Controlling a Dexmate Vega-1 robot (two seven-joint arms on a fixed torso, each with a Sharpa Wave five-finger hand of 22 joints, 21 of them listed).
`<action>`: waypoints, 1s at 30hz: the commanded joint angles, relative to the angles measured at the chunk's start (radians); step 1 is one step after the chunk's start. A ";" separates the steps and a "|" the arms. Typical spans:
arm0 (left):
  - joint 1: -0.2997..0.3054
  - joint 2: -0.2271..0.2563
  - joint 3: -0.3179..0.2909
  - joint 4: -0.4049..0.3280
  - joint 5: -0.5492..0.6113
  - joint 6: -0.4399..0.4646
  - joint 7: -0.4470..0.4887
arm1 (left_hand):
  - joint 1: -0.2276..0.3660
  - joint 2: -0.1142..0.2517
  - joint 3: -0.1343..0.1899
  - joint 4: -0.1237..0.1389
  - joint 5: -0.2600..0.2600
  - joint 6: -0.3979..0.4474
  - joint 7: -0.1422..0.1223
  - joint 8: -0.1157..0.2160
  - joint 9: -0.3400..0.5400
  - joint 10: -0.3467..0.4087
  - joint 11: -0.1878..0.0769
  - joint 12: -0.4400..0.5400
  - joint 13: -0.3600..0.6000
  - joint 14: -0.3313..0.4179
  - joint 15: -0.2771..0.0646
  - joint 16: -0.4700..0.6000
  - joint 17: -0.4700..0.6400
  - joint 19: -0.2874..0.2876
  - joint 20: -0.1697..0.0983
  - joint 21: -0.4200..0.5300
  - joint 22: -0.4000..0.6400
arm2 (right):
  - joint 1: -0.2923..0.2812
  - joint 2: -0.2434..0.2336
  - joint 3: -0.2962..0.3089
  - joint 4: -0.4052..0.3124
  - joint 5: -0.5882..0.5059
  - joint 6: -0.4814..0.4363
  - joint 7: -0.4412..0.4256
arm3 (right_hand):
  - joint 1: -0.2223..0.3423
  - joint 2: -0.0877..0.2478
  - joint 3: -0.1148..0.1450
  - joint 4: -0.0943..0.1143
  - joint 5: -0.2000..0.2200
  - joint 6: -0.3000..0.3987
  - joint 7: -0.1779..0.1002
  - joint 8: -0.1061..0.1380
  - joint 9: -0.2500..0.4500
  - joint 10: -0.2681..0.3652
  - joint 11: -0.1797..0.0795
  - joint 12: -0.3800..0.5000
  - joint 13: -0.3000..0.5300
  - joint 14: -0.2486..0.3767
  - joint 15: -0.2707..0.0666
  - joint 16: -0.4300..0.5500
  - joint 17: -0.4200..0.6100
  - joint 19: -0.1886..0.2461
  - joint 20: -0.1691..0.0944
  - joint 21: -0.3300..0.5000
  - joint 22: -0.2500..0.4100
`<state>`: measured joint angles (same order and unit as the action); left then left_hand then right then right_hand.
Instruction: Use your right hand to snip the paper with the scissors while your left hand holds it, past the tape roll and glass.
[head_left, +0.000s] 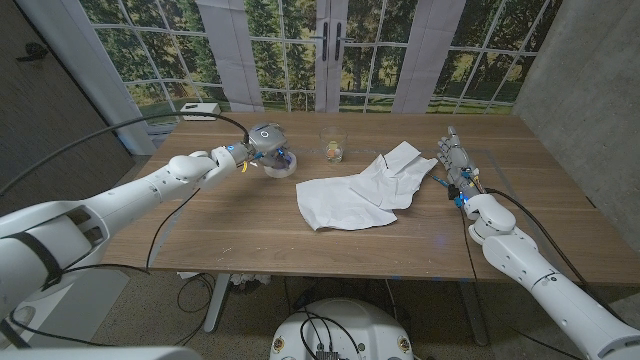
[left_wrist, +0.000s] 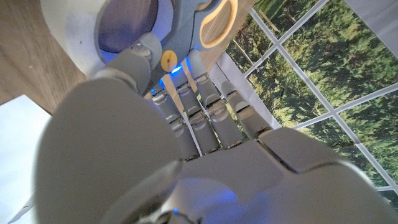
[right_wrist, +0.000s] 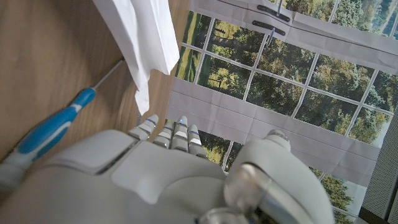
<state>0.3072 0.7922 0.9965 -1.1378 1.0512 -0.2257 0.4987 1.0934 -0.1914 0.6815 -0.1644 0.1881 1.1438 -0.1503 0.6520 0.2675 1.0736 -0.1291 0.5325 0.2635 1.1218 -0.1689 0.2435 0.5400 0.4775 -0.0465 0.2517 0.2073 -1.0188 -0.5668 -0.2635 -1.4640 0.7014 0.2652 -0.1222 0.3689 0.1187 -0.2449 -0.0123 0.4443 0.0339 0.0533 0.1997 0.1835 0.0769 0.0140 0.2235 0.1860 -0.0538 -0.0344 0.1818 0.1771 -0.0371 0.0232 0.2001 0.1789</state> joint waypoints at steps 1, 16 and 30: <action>0.012 -0.001 -0.024 -0.023 -0.046 -0.010 0.009 | 0.081 0.076 0.012 0.002 0.009 0.090 -0.016 0.002 0.028 0.097 -0.064 -0.003 0.258 0.053 -0.074 0.003 0.010 0.008 -0.129 0.009 0.005 | 0.000 0.007 0.002 0.011 0.012 0.008 0.013 | 0.011 -0.004 -0.005 -0.006 0.004 0.001 -0.001 0.002 0.003 0.007 -0.001 0.004 0.003 0.002 -0.007 0.004 0.002 0.004 0.002 0.002 0.003; 0.024 -0.001 -0.064 -0.047 -0.070 -0.009 0.058 | 0.100 0.049 0.022 -0.004 0.015 0.155 0.004 -0.028 -0.072 0.154 -0.062 -0.015 0.225 0.088 -0.074 0.000 0.025 0.015 -0.132 0.018 0.008 | -0.006 0.012 0.007 0.014 0.030 0.014 0.025 | 0.009 -0.002 -0.005 -0.005 0.003 0.004 -0.001 0.002 0.003 0.009 -0.002 0.004 0.003 0.003 -0.006 0.004 0.002 0.007 0.004 0.002 0.003; 0.018 -0.020 -0.058 -0.003 -0.045 -0.010 0.211 | 0.074 0.070 0.027 0.022 0.018 0.115 -0.014 -0.046 -0.036 0.154 -0.067 -0.031 0.181 0.261 -0.070 -0.036 -0.089 0.056 -0.129 0.064 0.026 | -0.007 0.013 0.010 0.007 0.037 0.013 0.027 | 0.008 -0.001 -0.005 -0.004 0.002 0.010 -0.002 0.002 0.003 0.014 -0.002 0.005 0.003 0.005 -0.010 0.004 0.002 0.009 0.005 0.003 0.003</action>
<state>0.3300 0.7835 0.9367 -1.1675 0.9918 -0.2319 0.5995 1.1192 -0.2173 0.6874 -0.1703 0.2037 1.2803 -0.1557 0.6096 0.2241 1.1640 -0.1142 0.5054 0.2636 1.3017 -0.1910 0.2117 0.4735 0.5269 -0.0465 0.3077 0.2286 -1.0232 -0.5555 -0.2560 -1.4511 0.7317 0.2780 -0.0966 0.3689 0.1187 -0.2450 -0.0122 0.4443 0.0393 0.0478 0.1997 0.1835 0.0826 0.0092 0.2235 0.1862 -0.0539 -0.0343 0.1818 0.1771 -0.0319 0.0286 0.2001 0.1789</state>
